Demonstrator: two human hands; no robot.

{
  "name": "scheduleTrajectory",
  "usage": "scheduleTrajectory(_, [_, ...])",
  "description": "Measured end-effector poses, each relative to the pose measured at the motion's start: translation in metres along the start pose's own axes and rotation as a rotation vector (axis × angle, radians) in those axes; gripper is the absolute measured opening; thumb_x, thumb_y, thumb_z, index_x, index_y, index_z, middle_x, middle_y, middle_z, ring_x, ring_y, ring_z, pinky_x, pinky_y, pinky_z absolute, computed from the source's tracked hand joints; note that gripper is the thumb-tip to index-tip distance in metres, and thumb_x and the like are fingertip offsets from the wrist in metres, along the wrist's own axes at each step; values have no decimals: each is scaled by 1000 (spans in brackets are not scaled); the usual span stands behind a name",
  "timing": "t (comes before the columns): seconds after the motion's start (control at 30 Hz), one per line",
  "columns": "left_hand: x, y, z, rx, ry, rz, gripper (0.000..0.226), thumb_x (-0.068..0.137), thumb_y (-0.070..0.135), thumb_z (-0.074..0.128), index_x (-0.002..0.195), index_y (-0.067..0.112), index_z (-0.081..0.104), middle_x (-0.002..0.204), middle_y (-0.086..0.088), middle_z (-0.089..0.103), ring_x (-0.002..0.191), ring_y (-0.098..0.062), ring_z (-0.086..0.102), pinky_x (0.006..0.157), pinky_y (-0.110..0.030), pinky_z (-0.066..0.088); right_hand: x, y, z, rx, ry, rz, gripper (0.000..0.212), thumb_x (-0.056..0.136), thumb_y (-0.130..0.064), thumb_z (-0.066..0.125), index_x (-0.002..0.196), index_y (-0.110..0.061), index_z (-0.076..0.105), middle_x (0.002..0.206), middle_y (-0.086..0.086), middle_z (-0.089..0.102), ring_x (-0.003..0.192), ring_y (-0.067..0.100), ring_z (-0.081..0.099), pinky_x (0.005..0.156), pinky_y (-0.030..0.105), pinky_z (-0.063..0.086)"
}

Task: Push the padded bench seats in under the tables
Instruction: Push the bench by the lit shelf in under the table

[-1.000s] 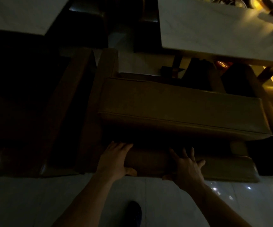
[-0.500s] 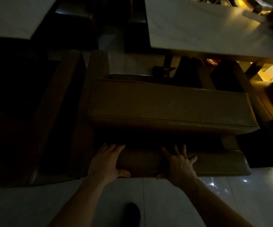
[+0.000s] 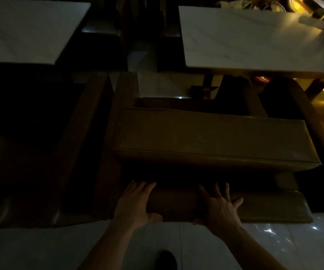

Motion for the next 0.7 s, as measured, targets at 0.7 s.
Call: scheduleTrajectory(0.7, [-23,18,-6,93,35,-8,102,83,60,61,154,29,-6,163,3,-3,148,-20,-8,120,-36,-6,-12,1,-11,-42,-88,-11,116,77,-75,61,152,-41,-20,164,11,-18,146,44,-23,110,77,6])
Point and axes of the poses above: each hand's wrist, its own x-axis towards the middle knuckle, its own z-axis out of the palm, y = z × x, the point moved 1 cm from there along x, towards the middle knuckle
